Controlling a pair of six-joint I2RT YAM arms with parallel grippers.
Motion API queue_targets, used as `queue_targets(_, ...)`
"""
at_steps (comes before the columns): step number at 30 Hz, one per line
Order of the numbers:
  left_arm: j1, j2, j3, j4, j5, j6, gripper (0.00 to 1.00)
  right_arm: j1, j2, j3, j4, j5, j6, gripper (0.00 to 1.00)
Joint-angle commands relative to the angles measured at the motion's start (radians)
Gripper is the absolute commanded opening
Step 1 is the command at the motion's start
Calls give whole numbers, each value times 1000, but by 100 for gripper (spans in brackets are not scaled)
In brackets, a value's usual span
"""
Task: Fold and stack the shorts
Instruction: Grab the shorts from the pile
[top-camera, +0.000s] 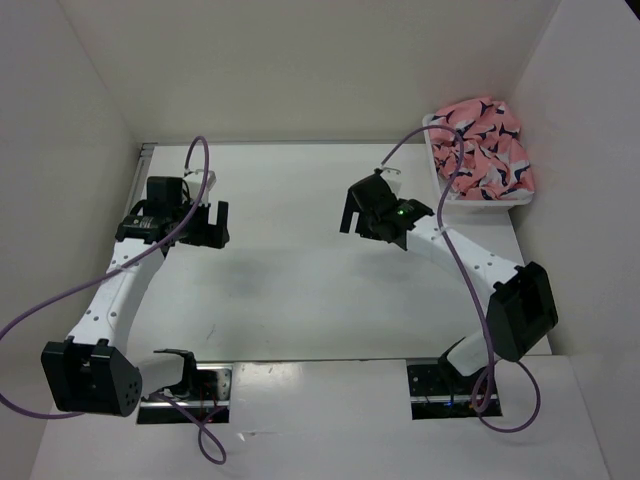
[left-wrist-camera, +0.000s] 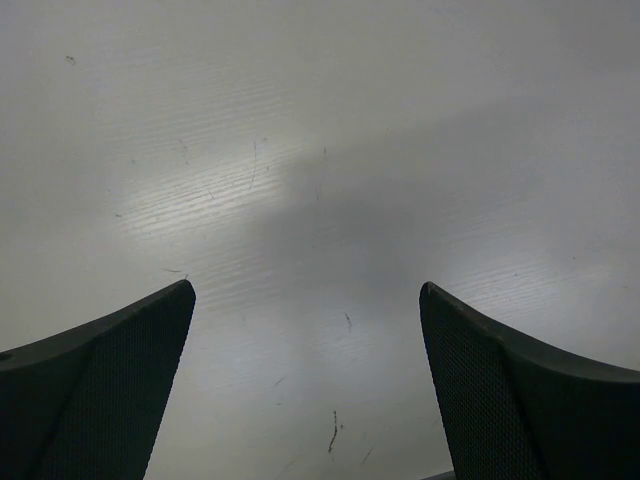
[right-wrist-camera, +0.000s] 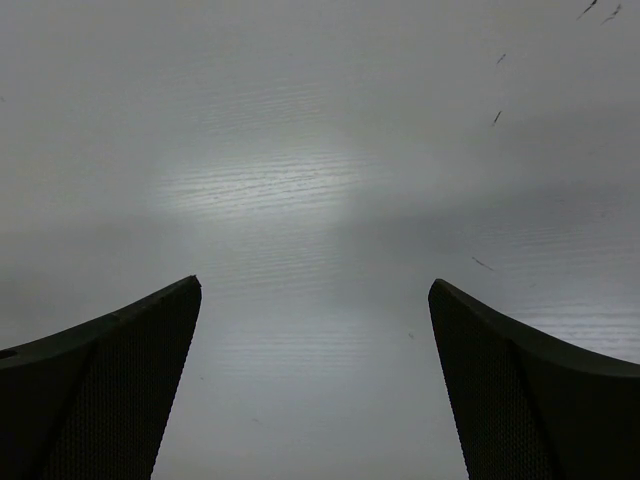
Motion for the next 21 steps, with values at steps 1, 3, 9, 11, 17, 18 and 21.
queue_targets(1, -5, -19, 0, 2, 11, 3, 100, -15, -49, 18, 10, 53, 31, 100)
queue_targets(3, -5, -19, 0, 2, 20, 3, 100, -15, -85, 8, 25, 54, 31, 100)
queue_targets(9, -5, -19, 11, 2, 20, 3, 100, -46, -92, 32, 56, 87, -4, 100)
queue_targets(11, -5, -19, 20, 2, 20, 3, 100, -56, -69, 73, 47, 101, -14, 100)
queue_targets(17, -5, -37, 32, 11, 53, 3, 100, -248, -1, 224, 40, 48, -41, 100)
queue_targets(18, -5, -37, 43, 11, 53, 3, 100, -329, 19, 260, 53, 9, -50, 100)
queue_targets(21, -5, -48, 57, 11, 40, 3, 100, -481, 72, 330, 65, -26, -60, 100)
